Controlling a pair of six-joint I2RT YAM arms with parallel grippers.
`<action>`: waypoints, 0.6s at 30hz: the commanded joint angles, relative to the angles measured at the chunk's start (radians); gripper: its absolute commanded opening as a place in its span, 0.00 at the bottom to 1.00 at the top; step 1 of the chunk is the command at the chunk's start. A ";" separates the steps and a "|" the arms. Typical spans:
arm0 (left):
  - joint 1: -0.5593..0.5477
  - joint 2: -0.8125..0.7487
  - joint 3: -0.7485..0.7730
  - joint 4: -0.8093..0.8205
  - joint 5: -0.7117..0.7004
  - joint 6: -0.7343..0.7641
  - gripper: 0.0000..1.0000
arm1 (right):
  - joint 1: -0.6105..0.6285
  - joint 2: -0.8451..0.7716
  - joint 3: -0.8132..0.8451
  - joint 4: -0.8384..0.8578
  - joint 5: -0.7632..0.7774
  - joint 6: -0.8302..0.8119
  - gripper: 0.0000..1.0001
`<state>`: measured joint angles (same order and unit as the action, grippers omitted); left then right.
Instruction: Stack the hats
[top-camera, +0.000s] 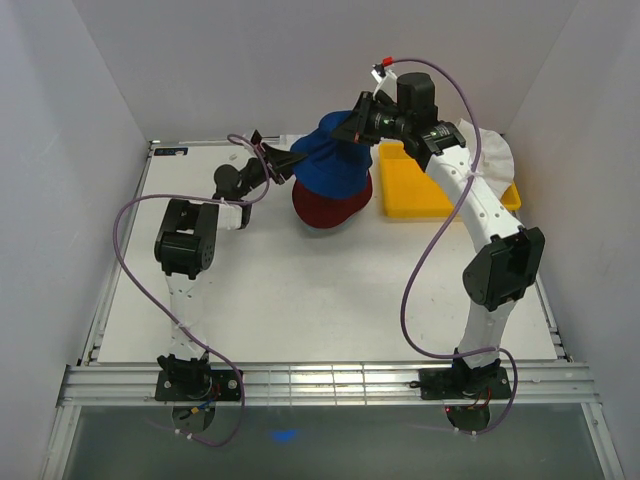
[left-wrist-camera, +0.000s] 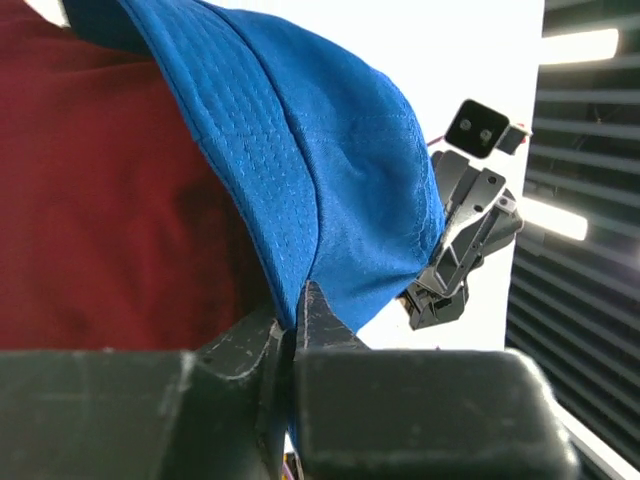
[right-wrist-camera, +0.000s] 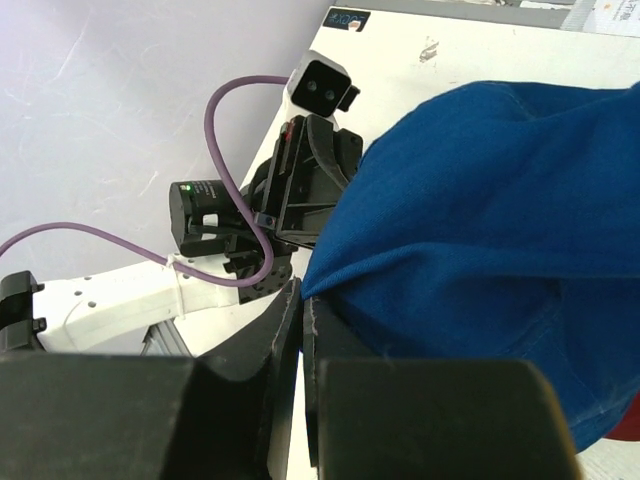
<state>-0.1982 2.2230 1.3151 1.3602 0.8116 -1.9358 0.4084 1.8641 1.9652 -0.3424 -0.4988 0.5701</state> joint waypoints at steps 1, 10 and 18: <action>0.042 -0.043 -0.040 0.189 0.021 0.011 0.18 | 0.001 -0.026 0.011 0.052 -0.007 -0.032 0.08; 0.063 -0.057 -0.076 0.212 0.037 0.011 0.35 | 0.020 -0.010 0.012 0.034 -0.006 -0.059 0.08; 0.069 -0.056 -0.079 0.217 0.038 0.003 0.35 | 0.040 0.018 0.044 -0.001 -0.009 -0.093 0.08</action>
<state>-0.1318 2.2230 1.2350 1.3235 0.8272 -1.9350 0.4393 1.8702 1.9656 -0.3508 -0.4992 0.5098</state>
